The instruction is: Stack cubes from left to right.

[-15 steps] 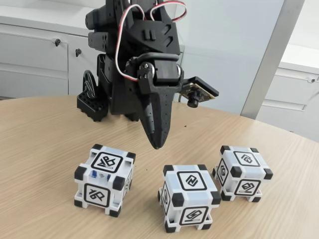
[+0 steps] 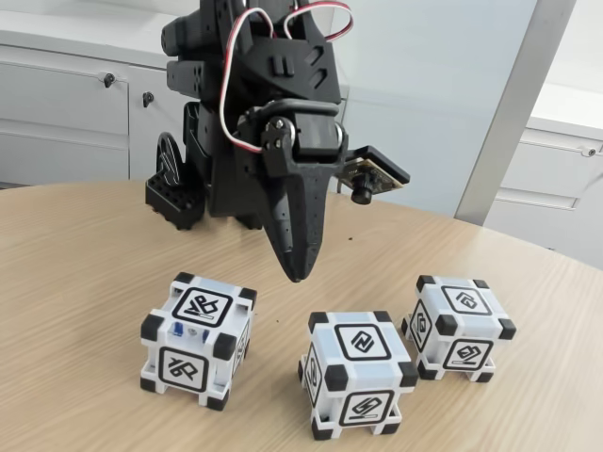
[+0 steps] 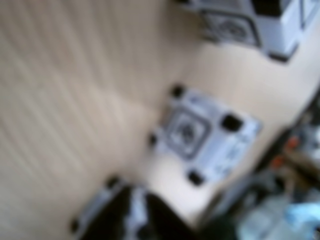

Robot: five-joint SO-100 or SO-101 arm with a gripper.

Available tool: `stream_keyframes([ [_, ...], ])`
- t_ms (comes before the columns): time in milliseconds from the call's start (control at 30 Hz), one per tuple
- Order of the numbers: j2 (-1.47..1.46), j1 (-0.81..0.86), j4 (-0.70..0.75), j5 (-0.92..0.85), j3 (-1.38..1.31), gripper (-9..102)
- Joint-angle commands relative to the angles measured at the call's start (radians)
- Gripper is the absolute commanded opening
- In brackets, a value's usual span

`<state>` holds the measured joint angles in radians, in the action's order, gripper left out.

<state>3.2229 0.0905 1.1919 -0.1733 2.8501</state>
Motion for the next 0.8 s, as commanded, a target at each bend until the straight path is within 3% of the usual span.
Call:
stream_keyframes([
  [0, 0.052, 0.009, 0.0, -0.008, -0.008, 0],
  [500, 0.046, 0.009, 0.011, 0.035, -0.038, 0],
  [767, -0.038, 0.009, 0.02, 0.127, -0.333, 0],
])
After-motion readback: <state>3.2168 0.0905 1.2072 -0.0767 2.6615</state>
